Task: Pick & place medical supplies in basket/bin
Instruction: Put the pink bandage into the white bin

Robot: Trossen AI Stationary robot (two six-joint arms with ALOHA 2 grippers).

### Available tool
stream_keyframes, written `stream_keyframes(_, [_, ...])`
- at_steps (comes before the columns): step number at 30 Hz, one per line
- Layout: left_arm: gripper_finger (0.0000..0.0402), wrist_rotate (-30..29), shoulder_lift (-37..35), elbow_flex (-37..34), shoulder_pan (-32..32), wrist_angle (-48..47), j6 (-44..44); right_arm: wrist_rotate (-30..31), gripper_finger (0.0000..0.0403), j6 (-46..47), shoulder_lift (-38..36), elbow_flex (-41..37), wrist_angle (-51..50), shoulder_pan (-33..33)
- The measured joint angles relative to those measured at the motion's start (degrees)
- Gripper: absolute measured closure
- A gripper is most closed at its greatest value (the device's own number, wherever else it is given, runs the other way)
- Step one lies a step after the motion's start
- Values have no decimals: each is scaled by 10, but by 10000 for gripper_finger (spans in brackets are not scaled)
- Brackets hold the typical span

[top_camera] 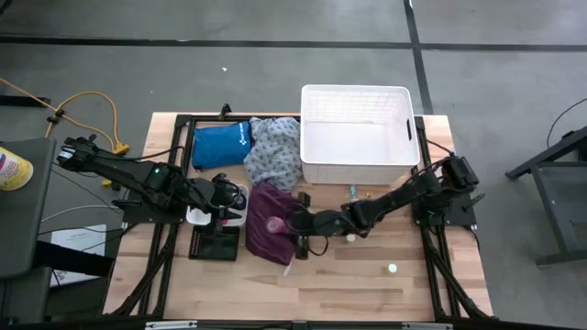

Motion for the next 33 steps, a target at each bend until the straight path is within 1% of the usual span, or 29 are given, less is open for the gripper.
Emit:
stream_keyframes(5, [285,0,0,0,0,0,0,5,215,-23,49,55,3,-1])
stream_keyframes(10, [285,0,0,0,0,0,0,6,215,-23,100,111,-1,-1])
stream_keyframes(14, [285,0,0,0,0,0,0,6,215,-22,122,141,-6,-1])
stream_keyframes(23, [285,0,0,0,0,6,0,11,215,-22,124,145,-24,-1])
stream_keyframes(33, [285,0,0,0,0,33,0,11,215,-22,124,144,-25,-1])
